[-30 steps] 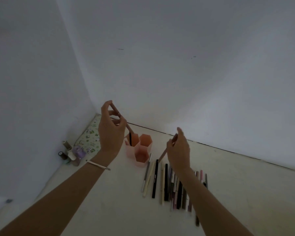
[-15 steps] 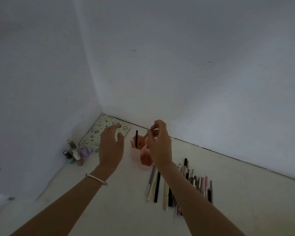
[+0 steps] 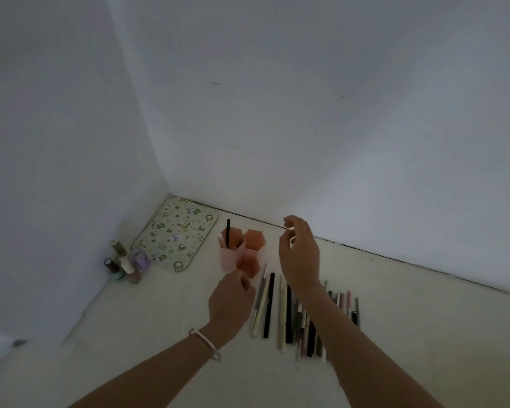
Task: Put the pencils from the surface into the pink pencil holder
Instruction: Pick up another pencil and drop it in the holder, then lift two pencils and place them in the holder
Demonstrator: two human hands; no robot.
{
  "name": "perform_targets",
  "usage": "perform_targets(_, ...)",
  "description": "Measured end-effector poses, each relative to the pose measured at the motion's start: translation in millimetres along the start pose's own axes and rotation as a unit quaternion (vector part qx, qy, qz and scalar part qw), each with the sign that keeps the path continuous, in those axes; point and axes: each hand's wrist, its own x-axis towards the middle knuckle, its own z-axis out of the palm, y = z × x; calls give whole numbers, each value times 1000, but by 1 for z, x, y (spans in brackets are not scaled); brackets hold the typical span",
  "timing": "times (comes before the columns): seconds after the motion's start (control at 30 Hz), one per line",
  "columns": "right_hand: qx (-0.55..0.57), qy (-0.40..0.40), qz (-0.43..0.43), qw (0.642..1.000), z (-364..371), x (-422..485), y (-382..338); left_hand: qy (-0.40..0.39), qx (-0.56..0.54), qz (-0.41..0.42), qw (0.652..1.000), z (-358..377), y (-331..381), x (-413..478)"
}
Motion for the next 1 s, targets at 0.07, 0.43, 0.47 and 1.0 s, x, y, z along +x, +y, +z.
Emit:
perform_targets(0.07,-9,2,16,1000,-17,-3,11,-45,47,-17,998,20,4,0)
perform_targets(0.43,-54,-29,88,994,-71,-44,60,-63,125,-64,988,58,10,6)
perform_targets(0.47,-56,-37,92,994,-71,-47,61,-69,118,-73,988,58,11,6)
perform_targets(1.0,-220,-277,133,926,33,-71,34,120,-274,100,949,-54,45,20)
